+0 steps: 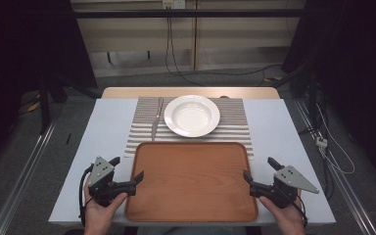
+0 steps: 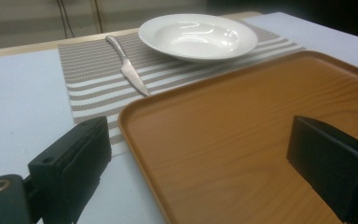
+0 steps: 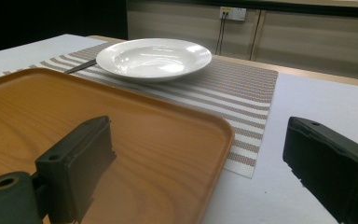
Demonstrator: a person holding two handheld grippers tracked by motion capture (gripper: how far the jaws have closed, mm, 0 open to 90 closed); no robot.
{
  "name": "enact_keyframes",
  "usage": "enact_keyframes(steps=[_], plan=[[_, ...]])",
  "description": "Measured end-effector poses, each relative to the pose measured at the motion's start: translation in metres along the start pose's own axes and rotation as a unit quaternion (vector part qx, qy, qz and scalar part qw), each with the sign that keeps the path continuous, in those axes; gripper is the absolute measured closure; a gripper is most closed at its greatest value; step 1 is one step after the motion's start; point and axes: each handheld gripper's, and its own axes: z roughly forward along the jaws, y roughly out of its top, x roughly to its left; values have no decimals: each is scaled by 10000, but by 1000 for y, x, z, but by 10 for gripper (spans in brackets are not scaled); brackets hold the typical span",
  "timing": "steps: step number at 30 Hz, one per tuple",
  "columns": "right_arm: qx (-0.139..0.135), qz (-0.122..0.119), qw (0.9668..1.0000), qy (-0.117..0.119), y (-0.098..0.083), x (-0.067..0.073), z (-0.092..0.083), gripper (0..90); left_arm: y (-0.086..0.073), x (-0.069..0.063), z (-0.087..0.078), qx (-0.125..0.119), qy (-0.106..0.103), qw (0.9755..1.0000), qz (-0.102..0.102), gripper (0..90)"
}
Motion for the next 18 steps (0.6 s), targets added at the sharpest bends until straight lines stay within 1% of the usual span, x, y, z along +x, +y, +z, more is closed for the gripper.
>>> enact_keyframes(steps=[4,6,8,10,12,16,18], plan=[[23,19,10000,15,0,0,1,81,1,1,1,9,73,10000,-60,67],[40,30,10000,21,-1,0,1,81,1,2,2,67,46,10000,-49,70],[41,36,10000,23,-1,0,1,81,1,2,3,119,49,9999,-87,70],[35,37,10000,29,-1,0,1,82,2,2,3,100,57,9999,-118,70],[43,49,10000,52,-1,0,1,81,2,3,3,96,68,9999,-85,70],[47,35,10000,64,-1,0,1,82,2,1,3,49,63,9999,-135,68],[39,40,10000,71,-1,0,2,81,3,2,3,74,51,9999,-125,69]])
